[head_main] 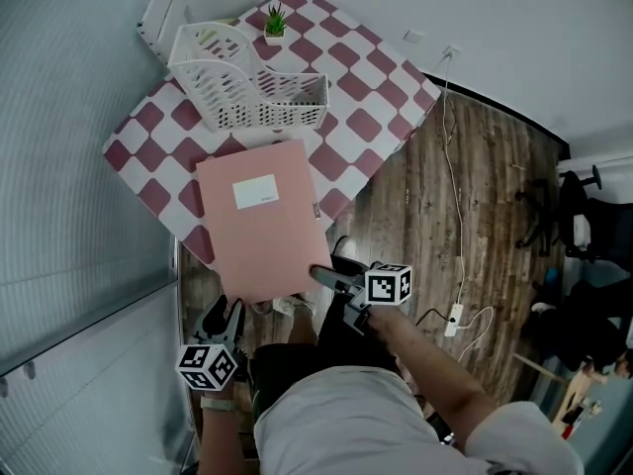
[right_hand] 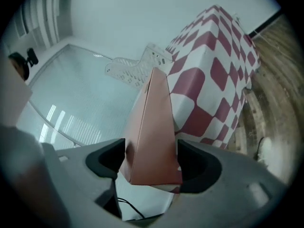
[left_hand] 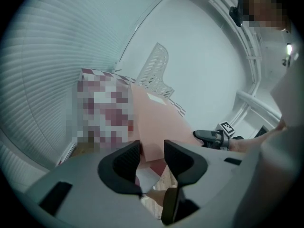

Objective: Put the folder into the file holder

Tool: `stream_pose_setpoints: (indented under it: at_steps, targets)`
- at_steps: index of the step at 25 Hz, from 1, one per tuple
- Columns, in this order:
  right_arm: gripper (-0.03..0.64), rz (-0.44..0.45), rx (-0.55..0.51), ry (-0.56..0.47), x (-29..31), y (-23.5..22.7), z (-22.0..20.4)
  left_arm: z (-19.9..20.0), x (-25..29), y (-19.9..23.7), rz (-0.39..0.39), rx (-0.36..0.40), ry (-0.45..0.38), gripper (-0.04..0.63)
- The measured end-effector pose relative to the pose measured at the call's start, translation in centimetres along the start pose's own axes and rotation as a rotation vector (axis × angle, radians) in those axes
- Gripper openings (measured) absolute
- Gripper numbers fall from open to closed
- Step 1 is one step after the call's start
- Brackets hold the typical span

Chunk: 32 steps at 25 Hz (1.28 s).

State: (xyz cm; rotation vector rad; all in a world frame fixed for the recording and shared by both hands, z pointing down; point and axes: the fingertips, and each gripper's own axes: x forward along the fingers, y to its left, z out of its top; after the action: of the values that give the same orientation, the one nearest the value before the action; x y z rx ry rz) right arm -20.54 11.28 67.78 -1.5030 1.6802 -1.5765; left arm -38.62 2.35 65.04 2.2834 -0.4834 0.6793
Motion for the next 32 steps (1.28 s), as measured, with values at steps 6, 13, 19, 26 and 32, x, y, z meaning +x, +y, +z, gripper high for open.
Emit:
stream_pose_setpoints:
  at_steps: [6, 13, 19, 26, 32]
  targets:
    - [0.331, 0.129, 0.165, 0.033, 1.6, 0.0, -0.1, 0.2, 0.4, 0.2, 0.014, -0.001, 0.019, 0.147]
    - [0.331, 0.224, 0.237, 0.053, 2.4, 1.2, 0.0, 0.8, 1.2, 0.4, 0.006, -0.037, 0.028, 0.164]
    - [0.331, 0.16, 0.176, 0.073, 1.8, 1.1, 0.1, 1.1, 1.1, 0.1, 0.013, -0.037, 0.013, 0.16]
    - [0.311, 0.164, 0.164, -0.003, -0.6, 1.7, 2.6, 2.2, 2.4, -2.3, -0.039, -0.018, -0.031, 0.156]
    - [0.308, 0.162, 0.046, -0.041, -3.3, 2.2, 4.6, 2.9, 3.6, -4.8, -0.101, 0.035, -0.023, 0.156]
